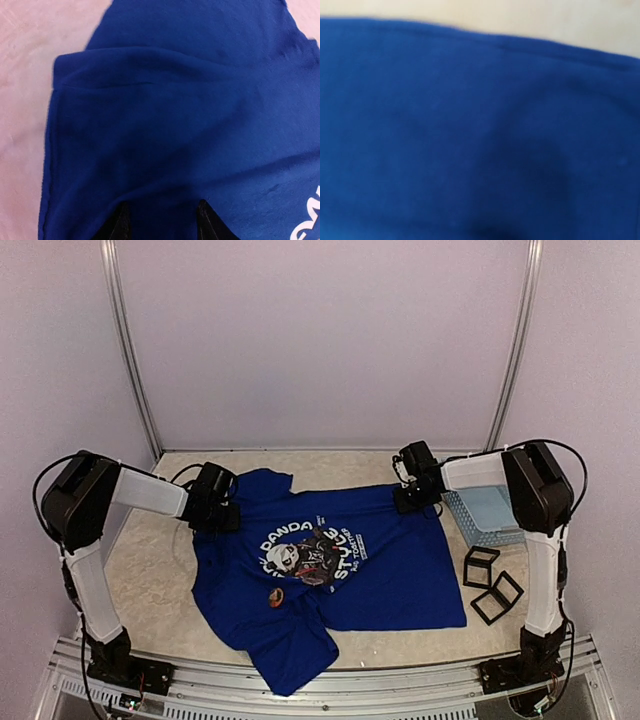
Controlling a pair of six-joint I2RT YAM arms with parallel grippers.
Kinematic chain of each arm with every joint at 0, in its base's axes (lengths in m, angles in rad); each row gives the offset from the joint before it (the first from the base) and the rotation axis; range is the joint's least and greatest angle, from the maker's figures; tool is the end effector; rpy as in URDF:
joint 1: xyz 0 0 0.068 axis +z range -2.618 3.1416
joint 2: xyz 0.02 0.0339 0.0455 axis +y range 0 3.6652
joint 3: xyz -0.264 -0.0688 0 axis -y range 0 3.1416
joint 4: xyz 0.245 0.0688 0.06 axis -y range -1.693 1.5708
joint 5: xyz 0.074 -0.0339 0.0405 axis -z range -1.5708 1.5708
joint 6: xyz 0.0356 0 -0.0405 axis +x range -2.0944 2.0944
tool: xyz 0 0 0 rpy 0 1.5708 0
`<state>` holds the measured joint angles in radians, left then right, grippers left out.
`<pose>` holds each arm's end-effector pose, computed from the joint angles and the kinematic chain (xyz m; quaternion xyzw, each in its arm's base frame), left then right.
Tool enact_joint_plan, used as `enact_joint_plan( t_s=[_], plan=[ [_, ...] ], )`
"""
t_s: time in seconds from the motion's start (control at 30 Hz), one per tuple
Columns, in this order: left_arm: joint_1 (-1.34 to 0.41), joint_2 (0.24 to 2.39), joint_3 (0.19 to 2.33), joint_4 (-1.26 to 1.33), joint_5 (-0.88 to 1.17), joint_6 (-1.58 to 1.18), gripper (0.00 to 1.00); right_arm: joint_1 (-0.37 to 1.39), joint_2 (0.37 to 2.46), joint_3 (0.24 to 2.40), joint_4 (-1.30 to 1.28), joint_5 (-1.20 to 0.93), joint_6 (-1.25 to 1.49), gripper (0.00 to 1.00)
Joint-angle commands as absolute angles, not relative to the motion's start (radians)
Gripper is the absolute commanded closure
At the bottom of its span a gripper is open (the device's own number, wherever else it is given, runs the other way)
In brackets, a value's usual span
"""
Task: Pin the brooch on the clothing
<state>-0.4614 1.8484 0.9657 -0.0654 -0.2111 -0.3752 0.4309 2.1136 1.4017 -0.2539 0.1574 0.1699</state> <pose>0.3237 -0.1526 0.1279 0.0085 0.9471 -0.0321 0.3191 0.4050 0.1800 0.1351 -0.1006 0.9466 0.0162 0.3059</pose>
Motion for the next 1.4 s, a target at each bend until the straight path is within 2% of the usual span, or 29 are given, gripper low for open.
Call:
enact_joint_plan(
  t_s=[0.0, 0.23, 0.37, 0.53, 0.77, 0.9, 1.13, 1.37],
  plan=[
    [-0.340, 2.024, 1.181, -0.100, -0.262, -0.359, 0.58, 0.355, 2.268, 1.529, -0.358, 0.163, 0.160, 1.00],
    [-0.303, 2.373, 1.777, -0.300, -0.257, -0.228, 0.50, 0.319, 2.430, 1.911, -0.467, 0.166, 0.074, 0.98],
    [-0.311, 2.395, 1.871, -0.307, -0.296, -0.154, 0.40, 0.328, 2.405, 2.034, -0.513, 0.140, 0.034, 0.96],
    [-0.357, 2.120, 1.644, -0.218, -0.334, -0.158, 0.36, 0.415, 2.210, 1.919, -0.496, 0.158, -0.022, 0.94],
    [-0.493, 1.723, 1.091, -0.099, -0.207, -0.399, 0.38, 0.675, 1.940, 1.481, -0.439, -0.097, 0.061, 1.00],
    [-0.600, 1.619, 0.849, -0.086, -0.213, -0.481, 0.40, 0.813, 1.867, 1.243, -0.358, -0.190, 0.168, 1.00],
    [-0.645, 1.591, 0.646, -0.084, -0.211, -0.572, 0.42, 0.918, 1.829, 0.995, -0.310, -0.162, 0.316, 1.00],
    [-0.650, 1.495, 0.563, -0.177, -0.281, -0.600, 0.41, 0.943, 1.736, 0.880, -0.371, -0.131, 0.363, 1.00]
  ],
)
